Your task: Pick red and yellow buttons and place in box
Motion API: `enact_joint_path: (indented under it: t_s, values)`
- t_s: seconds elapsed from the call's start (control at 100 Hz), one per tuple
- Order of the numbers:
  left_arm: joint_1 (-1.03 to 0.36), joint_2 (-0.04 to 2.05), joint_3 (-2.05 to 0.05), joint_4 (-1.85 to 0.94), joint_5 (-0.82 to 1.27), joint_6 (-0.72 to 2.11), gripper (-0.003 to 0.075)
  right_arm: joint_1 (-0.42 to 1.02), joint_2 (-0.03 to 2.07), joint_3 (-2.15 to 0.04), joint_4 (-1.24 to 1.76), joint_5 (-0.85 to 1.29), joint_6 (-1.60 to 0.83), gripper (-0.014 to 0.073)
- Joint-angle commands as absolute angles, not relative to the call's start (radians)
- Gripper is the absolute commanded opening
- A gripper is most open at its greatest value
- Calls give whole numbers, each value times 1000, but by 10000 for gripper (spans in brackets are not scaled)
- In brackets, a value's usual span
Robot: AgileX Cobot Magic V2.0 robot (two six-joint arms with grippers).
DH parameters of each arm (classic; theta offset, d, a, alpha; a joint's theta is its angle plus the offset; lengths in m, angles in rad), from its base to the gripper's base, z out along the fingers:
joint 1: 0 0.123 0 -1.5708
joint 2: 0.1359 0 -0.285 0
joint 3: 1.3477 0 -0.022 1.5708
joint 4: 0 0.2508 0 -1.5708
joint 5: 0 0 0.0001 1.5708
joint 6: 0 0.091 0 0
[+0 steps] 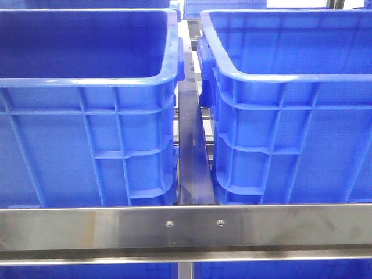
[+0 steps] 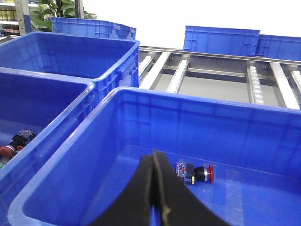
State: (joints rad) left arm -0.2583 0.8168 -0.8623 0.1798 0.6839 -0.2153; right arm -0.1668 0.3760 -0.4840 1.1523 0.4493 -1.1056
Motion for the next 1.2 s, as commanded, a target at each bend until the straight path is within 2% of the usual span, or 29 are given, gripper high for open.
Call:
enact_joint_path:
  t_s: [0.0, 0.28, 0.62, 0.9, 1.19]
  values:
    - [-254, 916, -951, 186, 613, -226, 512, -167, 383, -508, 1184, 409, -1112, -59]
    - [-250, 1182, -1124, 179, 633, -226, 512, -167, 383, -508, 1184, 409, -1112, -59]
    - [-138, 1408, -1222, 165, 665, -181, 512, -167, 383, -508, 1184, 409, -1112, -59]
    - [-91, 1517, -1230, 27, 651, -76, 512, -167, 383, -508, 1184, 409, -1112, -59]
    - [-91, 1569, -1232, 10, 624, -57, 512, -167, 383, -508, 1184, 409, -1112, -59]
